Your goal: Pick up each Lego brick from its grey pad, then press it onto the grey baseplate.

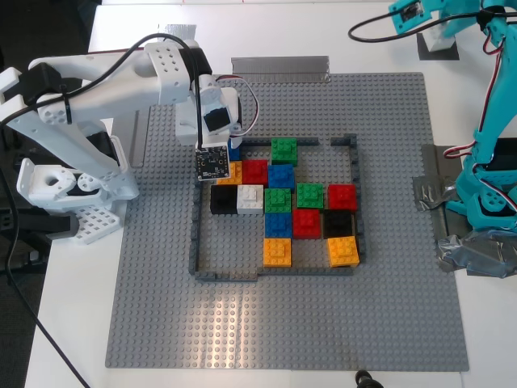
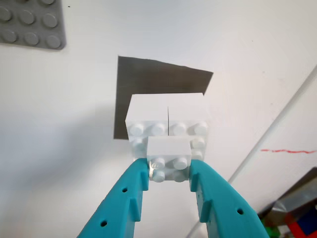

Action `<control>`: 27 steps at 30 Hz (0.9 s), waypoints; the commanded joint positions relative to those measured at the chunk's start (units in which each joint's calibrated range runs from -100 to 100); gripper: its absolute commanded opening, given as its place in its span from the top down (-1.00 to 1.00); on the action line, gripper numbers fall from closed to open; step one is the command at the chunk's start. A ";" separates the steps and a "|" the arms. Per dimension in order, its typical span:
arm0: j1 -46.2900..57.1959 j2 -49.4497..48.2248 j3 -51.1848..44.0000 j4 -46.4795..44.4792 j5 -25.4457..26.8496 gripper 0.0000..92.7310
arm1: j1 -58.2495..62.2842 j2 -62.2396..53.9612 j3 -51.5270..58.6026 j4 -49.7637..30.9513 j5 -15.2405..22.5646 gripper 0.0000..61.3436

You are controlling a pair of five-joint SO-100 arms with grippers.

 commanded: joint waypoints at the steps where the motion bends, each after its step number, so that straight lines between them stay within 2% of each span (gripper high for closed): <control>1: -1.23 -10.45 -1.73 5.37 -0.27 1.00 | 0.24 -0.56 -0.07 -0.76 0.69 0.96; 4: -2.97 -13.71 -1.36 9.36 -1.06 1.00 | 0.31 -1.08 0.38 -1.08 0.89 0.89; 9: -8.49 -18.18 -1.36 19.53 -0.67 1.00 | 0.31 -0.90 0.38 -0.84 0.93 0.62; 13: -14.29 -24.53 0.80 20.26 -0.62 1.00 | 0.39 -0.90 0.20 -0.67 1.08 0.61; 16: -18.35 -30.54 4.59 20.26 2.41 1.00 | 0.53 -0.99 -0.34 -0.35 1.13 0.58; 19: -22.12 -35.95 8.57 20.26 2.80 1.00 | 0.60 -1.08 -0.79 0.14 1.13 0.57; 21: -24.37 -39.55 11.10 20.26 2.27 1.00 | 0.75 -1.16 -1.07 0.38 1.18 0.68; 23: -26.55 -42.04 13.08 20.26 1.83 1.00 | 0.82 -1.42 -1.07 0.55 1.28 0.94; 27: -32.14 -46.93 18.95 20.26 1.78 1.00 | 0.89 -1.76 -0.79 0.87 1.03 0.99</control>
